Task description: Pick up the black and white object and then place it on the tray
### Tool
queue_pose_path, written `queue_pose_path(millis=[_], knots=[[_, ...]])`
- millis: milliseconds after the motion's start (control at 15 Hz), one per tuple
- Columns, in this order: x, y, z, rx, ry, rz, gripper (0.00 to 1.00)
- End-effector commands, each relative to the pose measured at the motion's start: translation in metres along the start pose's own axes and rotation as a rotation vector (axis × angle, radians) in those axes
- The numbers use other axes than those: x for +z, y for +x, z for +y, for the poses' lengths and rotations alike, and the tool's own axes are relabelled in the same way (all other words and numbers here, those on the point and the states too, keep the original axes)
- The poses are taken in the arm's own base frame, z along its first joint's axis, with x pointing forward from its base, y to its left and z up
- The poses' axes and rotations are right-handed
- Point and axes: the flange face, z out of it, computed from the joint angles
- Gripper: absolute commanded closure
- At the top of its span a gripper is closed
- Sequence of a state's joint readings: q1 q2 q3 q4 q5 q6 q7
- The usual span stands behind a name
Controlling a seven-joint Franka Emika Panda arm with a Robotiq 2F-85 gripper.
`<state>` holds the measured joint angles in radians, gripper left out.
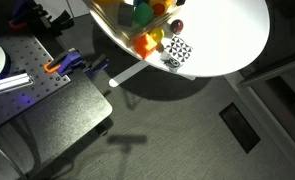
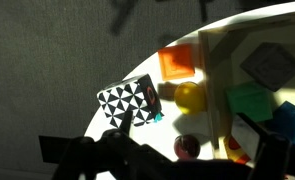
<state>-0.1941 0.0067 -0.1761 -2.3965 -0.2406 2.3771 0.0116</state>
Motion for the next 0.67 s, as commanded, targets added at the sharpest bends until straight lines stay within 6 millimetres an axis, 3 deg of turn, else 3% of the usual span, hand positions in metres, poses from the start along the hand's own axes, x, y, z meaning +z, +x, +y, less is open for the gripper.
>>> queue_pose_path(millis=[0,600], knots=[[0.000,0.000,0.000,0.000,0.000,-0.001,0.00],[0.034,0.023,0.003,0.039,-0.041,-0.015,0.00]])
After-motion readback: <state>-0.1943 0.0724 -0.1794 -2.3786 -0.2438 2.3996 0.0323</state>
